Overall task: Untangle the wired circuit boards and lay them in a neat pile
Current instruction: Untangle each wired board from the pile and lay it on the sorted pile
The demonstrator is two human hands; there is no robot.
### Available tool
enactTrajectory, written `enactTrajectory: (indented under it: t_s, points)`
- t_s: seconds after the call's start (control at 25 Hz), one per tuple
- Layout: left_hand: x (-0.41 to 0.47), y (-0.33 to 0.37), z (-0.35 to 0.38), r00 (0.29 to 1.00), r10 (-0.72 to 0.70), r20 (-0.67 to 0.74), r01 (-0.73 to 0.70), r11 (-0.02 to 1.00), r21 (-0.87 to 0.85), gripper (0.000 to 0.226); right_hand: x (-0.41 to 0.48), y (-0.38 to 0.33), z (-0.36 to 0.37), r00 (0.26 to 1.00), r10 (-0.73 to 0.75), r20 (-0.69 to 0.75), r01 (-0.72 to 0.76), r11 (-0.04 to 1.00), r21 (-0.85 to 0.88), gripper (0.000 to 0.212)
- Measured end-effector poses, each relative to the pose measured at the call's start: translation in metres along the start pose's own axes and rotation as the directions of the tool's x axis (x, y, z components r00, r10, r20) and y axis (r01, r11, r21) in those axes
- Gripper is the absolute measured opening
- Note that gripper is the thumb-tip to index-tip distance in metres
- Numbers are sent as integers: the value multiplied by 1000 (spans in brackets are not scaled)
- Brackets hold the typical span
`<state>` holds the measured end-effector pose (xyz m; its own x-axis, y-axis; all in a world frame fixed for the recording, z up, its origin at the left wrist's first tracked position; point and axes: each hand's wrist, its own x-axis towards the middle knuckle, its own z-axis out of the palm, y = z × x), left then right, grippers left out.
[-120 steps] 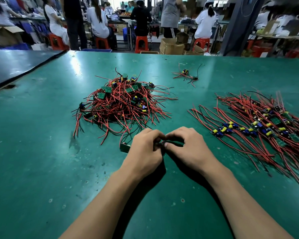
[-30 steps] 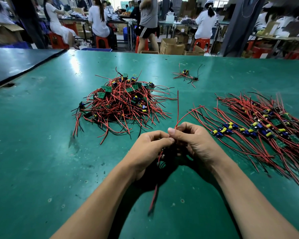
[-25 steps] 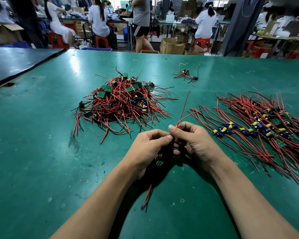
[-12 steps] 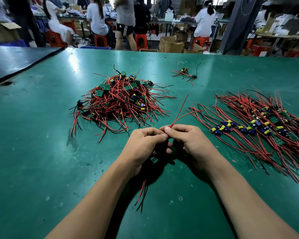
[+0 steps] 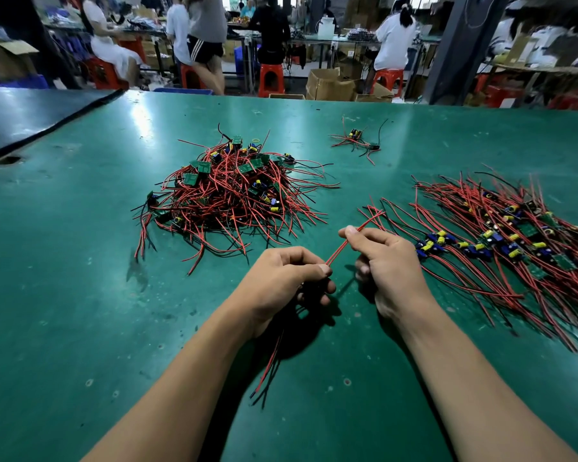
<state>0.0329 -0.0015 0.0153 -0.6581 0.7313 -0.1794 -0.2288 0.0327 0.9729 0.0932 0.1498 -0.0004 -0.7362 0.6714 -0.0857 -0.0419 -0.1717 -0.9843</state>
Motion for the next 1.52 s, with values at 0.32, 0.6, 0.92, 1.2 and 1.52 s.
enactTrajectory:
  t_s: [0.32, 0.6, 0.92, 1.2, 1.52]
  points:
    - [-3, 1, -2, 999, -4, 53, 5, 1000, -15, 10, 5, -11, -4, 998, -34, -53, 47, 962, 268, 25]
    - [-5, 0, -6, 995, -14, 96, 17, 999, -33, 8, 6, -18, -10, 984, 159, 77, -176, 855, 487, 32]
    - [-5, 4, -12, 988, -47, 144, 47, 999, 4, 6, 12, 0, -19, 841, -508, -185, 353, 776, -523, 28]
    - [-4, 3, -14, 990, -43, 132, 48, 998, -34, 9, 8, -12, -8, 995, 33, -98, -8, 968, 252, 32]
    - [-3, 3, -15, 988, -61, 145, 69, 997, -46, 12, 5, -19, -10, 948, 289, 133, -314, 782, 539, 31]
